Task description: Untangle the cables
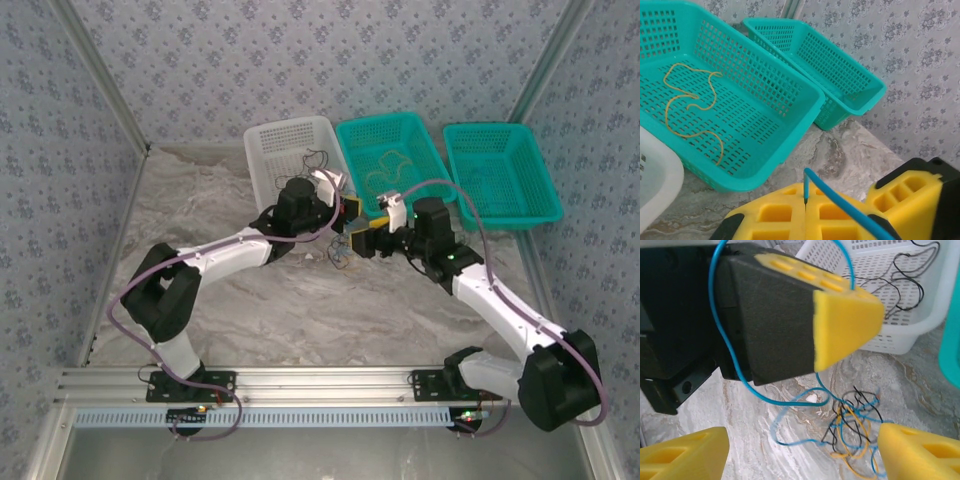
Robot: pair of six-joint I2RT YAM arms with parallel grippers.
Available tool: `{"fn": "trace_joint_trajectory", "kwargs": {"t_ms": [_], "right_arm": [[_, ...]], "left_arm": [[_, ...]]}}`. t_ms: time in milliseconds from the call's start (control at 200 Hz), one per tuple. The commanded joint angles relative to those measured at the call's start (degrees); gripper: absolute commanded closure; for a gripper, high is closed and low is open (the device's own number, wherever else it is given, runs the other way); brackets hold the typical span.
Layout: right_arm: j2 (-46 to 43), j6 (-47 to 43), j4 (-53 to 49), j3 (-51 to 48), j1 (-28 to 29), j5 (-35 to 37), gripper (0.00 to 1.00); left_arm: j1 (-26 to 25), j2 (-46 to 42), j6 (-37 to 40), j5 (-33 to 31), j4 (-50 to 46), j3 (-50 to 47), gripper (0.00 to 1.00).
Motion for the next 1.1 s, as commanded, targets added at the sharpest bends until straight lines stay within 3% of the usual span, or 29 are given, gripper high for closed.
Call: {"fn": "trace_joint_trajectory", "kwargs": {"t_ms": [0,110,260,445,530,655,780,844,939,1094], "right_arm": [[1.95,-5.83,6.58,0.65,1.65,0.49,0.21],[4.67,-7.02,9.58,1.07,3.22,5.92,0.23],[6.45,-5.64,15.68,-0.1,4.25,13.29,0.4],[8.54,-5.58,16.52,0.22,4.5,13.39,0.35],[9.81,-5.47,17.85,-0.04,5.24,14.13,0.37],[10.31,-4.53,21.21,-0.72,5.43,14.84,0.53],[8.62,-3.36,23.42,-1.97,5.2,17.77,0.79],[6.7,-2.55,22.77,-2.5,4.51,19.74,0.9],[4.13,-2.01,19.6,-3.15,2.11,18.51,1.0],[0.85,-0.74,15.9,-4.6,-1.72,17.65,1.0]], "left_arm": [[0.19,-1.29,-4.77,1.96,-2.16,2.67,1.0],[0.21,-1.2,-7.05,2.01,-2.26,2.75,1.0],[0.18,-0.85,-8.58,3.48,-1.58,2.77,1.0],[0.25,-0.42,-10.4,5.61,-0.96,3.51,1.0],[0.22,-0.11,-11.52,6.53,-0.42,3.88,1.0],[0.22,0.41,-13.67,7.82,1.2,3.64,1.0],[0.64,0.25,-13.96,9.06,0.9,3.13,1.0],[1.46,-0.34,-12.21,10.14,-0.61,2.77,1.0],[2.97,-1.8,-4.9,11.59,-8.22,3.17,0.89],[3.57,-4.3,11.38,13.08,-24.17,4.95,0.77]]}}
